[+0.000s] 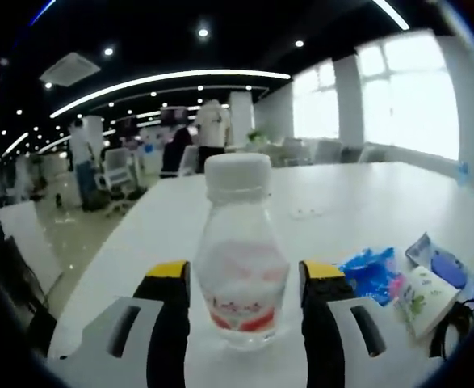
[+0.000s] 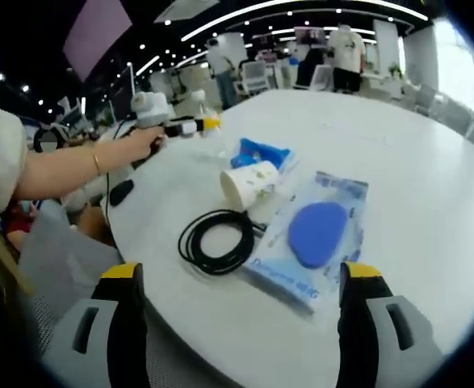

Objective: Arrange the tabletop items into an orderly group along one side of the table until the central work area is clear of visible clutter.

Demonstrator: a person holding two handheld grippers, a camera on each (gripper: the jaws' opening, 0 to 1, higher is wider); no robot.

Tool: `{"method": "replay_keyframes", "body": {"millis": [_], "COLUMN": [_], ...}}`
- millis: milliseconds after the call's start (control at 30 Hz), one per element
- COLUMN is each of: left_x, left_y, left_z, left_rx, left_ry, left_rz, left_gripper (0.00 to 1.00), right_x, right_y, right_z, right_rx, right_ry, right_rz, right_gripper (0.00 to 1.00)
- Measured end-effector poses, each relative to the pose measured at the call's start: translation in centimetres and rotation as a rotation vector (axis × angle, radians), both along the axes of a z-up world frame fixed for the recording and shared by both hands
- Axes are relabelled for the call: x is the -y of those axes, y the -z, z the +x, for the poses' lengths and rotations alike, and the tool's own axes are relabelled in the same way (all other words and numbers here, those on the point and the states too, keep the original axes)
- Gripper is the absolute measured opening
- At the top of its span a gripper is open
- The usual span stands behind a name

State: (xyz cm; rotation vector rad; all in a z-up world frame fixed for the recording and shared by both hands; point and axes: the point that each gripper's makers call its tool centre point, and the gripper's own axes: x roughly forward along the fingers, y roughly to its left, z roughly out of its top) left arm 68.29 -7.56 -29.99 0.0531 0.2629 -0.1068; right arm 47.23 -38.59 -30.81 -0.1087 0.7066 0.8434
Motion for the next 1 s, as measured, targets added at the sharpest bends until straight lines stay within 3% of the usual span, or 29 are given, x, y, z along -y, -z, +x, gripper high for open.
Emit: {"method": "replay_keyframes", "body": {"millis": [167,533,800,1000], "left_x": [-0.2,-0.3,-1.2,-1.0], "left_y": [0.3,0.3,0.2,-0.2], "left_z": [0.0,0.2,0.0,0.0], "left_rx": [-0.018,-0.027,-0.004,0.017], "left_ry": [-0.018,-0.059,-0.233,-0.291], "left_rz": [0.009,0.009,-0.003,-0.006], "left_gripper": [0.4,0.39,0.37,0.37], "right_x": [-0.3,0.0,0.1,0.1], "right_y": [-0.5,-0.2,-0.2,-0.2], "right_z": [0.2,0.4,0.4,0.5], "right_rx": [0.034,0.042,0.042,0.043], "right_ry": [-0.014,-0.013,-0.008,-0.008], "right_rz": [0.006,-0.023,-0.028,-0.035], "right_gripper": [1.0,1.0,1.0,1.0]}}
